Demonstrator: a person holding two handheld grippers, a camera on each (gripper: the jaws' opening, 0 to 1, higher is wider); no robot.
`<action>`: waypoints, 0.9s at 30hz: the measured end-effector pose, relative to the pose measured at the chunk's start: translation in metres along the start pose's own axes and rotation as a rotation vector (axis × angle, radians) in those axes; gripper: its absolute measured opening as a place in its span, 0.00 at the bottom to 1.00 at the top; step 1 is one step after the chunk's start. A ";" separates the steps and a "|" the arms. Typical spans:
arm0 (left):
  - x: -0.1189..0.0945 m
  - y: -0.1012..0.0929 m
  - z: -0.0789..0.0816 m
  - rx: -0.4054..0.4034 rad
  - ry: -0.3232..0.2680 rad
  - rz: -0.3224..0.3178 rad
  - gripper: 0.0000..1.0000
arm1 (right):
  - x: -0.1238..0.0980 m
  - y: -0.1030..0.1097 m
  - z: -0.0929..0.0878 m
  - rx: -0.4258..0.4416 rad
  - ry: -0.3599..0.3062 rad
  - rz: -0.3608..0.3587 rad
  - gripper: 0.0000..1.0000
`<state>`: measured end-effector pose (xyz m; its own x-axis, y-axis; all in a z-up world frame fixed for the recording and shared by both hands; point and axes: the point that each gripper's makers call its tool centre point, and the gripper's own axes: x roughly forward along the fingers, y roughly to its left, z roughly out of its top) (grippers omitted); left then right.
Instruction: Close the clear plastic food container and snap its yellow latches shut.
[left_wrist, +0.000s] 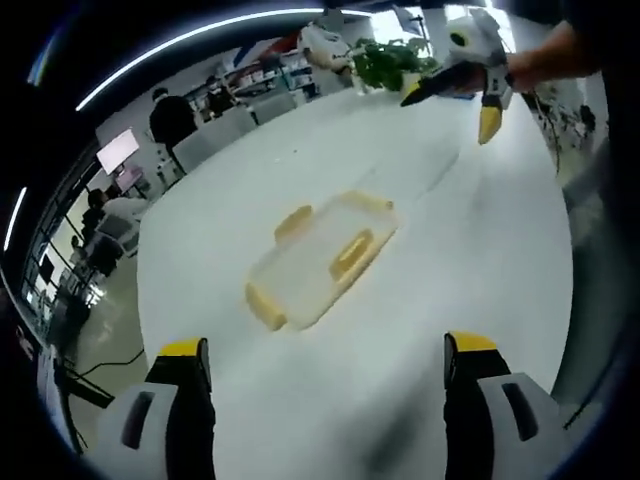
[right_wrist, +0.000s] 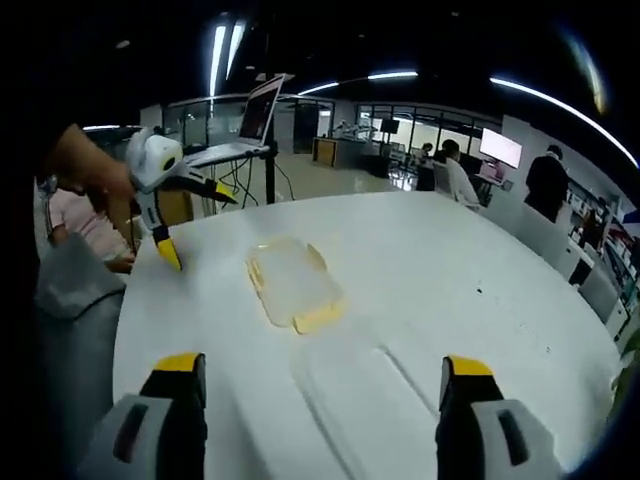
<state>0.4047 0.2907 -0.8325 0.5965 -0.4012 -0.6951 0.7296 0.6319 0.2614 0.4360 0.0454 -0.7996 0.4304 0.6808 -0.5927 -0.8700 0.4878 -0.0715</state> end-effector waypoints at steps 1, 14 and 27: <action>0.000 0.000 0.001 0.000 -0.004 -0.003 0.95 | 0.002 0.000 0.000 -0.004 0.002 0.007 0.99; 0.015 0.009 0.000 0.040 0.017 -0.087 0.94 | 0.026 0.006 0.008 -0.144 0.064 0.096 0.98; 0.025 0.026 0.004 0.081 0.017 -0.158 0.95 | 0.049 -0.003 0.014 -0.175 0.092 0.134 0.99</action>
<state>0.4397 0.2944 -0.8411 0.4674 -0.4797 -0.7425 0.8388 0.5059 0.2012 0.4629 0.0851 -0.8167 0.2911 0.6767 -0.6763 -0.9499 0.2884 -0.1202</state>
